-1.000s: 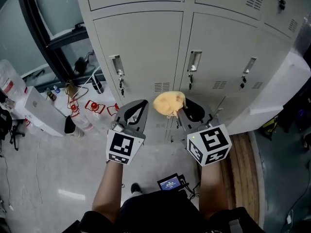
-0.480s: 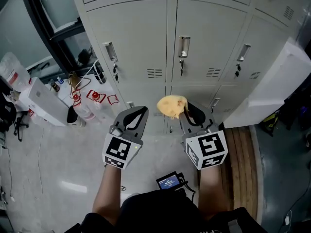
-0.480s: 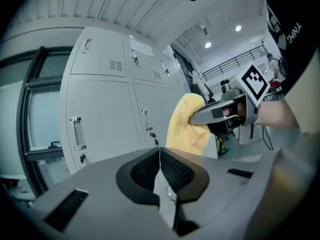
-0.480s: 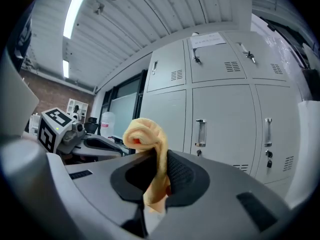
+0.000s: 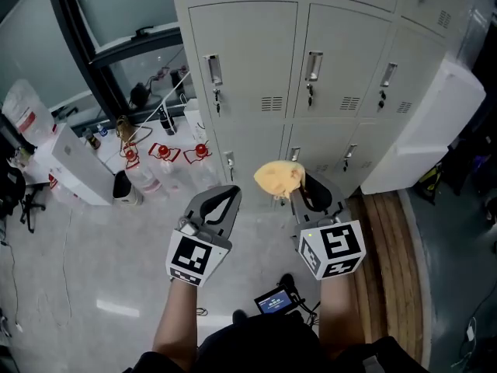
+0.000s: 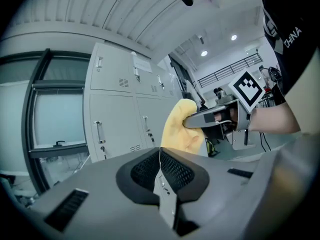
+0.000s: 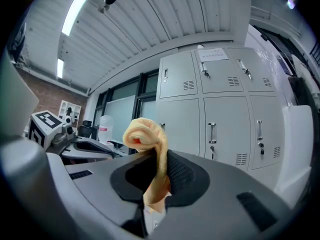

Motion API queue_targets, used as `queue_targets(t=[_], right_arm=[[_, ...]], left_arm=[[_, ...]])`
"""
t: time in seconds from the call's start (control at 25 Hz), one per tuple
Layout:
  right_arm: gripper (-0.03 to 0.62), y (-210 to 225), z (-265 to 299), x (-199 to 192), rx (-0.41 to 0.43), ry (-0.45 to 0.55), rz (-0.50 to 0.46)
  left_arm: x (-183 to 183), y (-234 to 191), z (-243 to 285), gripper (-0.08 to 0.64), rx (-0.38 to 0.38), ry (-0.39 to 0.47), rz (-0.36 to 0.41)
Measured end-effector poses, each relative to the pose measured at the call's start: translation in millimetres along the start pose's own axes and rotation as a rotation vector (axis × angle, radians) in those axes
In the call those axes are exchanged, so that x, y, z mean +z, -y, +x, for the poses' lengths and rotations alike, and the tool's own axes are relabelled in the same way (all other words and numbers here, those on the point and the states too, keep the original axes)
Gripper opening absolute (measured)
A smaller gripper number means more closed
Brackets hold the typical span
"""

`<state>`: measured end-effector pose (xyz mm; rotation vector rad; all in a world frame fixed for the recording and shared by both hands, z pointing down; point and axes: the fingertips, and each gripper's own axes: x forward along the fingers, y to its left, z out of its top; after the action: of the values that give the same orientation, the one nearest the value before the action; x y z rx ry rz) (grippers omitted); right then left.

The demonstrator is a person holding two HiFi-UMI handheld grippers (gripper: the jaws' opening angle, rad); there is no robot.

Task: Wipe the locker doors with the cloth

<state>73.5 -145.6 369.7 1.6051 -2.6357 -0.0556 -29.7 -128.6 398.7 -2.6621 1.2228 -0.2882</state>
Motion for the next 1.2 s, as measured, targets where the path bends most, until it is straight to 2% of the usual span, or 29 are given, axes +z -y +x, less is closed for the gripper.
queue_targets(t=[0.2,0.36,0.44,0.52,0.64,0.76,0.96,1.2], right_arm=[[0.071,-49.8,-39.8,-5.5,-0.036,-0.022,0.013],[0.071,-69.1,-68.6,-8.1,-0.032,-0.033,0.008],[0.071,-75.4,-78.3,-6.6,-0.018,-0.034,-0.008],[0.071,-79.3,-86.4,-4.7,0.001,-0.032,-0.026],[0.071,-75.5,-100.3,-3.3,0.02,-0.037,-0.038],[0.071,-64.5,-113.7,-4.2,0.043,-0.047,-0.038],[0.071,-37.4,-129.5,-7.7,0.056,-0.052,-0.027],[0.071,-22.7,-130.7,-9.8,0.081,-0.045,-0.006]], left_arm=[[-13.3,8.2,-67.8,0.02,-0.003,0.027,-0.111],[-13.4,25.6,-95.3,0.02,0.0,0.035,-0.144],[-4.3,41.8,-101.6,0.02,-0.038,0.072,-0.143],[11.7,60.4,-103.1,0.02,-0.091,0.151,-0.153],[31.9,85.6,-97.7,0.02,-0.126,0.232,-0.169],[45.1,100.0,-87.8,0.02,-0.093,0.279,-0.209],[48.1,124.4,-65.3,0.02,-0.059,0.262,-0.184],[54.3,134.1,-49.6,0.02,-0.045,0.245,-0.158]])
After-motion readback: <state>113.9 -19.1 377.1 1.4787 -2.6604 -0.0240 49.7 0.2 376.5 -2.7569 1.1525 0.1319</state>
